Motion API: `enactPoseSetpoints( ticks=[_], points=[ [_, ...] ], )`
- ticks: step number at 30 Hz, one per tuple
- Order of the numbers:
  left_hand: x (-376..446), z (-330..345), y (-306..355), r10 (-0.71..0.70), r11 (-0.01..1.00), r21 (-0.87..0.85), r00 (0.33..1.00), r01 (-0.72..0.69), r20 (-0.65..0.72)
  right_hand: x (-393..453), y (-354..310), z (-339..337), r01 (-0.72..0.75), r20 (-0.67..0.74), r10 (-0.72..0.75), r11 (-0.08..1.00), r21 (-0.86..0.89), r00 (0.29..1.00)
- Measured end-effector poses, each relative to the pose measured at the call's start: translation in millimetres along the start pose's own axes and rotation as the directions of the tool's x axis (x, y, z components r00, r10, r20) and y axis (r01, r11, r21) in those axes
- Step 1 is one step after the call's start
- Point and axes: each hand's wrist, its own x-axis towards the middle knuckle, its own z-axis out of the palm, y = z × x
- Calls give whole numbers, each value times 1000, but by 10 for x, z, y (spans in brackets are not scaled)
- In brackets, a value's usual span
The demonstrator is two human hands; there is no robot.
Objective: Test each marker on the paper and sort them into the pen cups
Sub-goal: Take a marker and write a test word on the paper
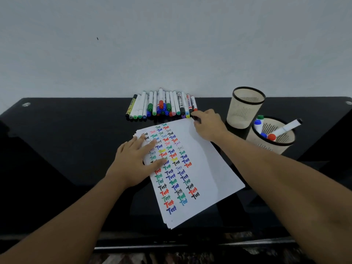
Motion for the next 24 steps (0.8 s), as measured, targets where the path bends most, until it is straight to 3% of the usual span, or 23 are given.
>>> enactPoseSetpoints(
  ticks=[19, 24],
  points=[
    [-20, -9, 16, -21, 1000, -13, 1000, 21, -11, 124, 132, 143, 62, -157, -77, 993, -98, 985],
    [-14, -11, 16, -15, 1000, -27, 1000, 14, -23, 111, 158, 113, 50, -125, -66, 991, -125, 990]
  ],
)
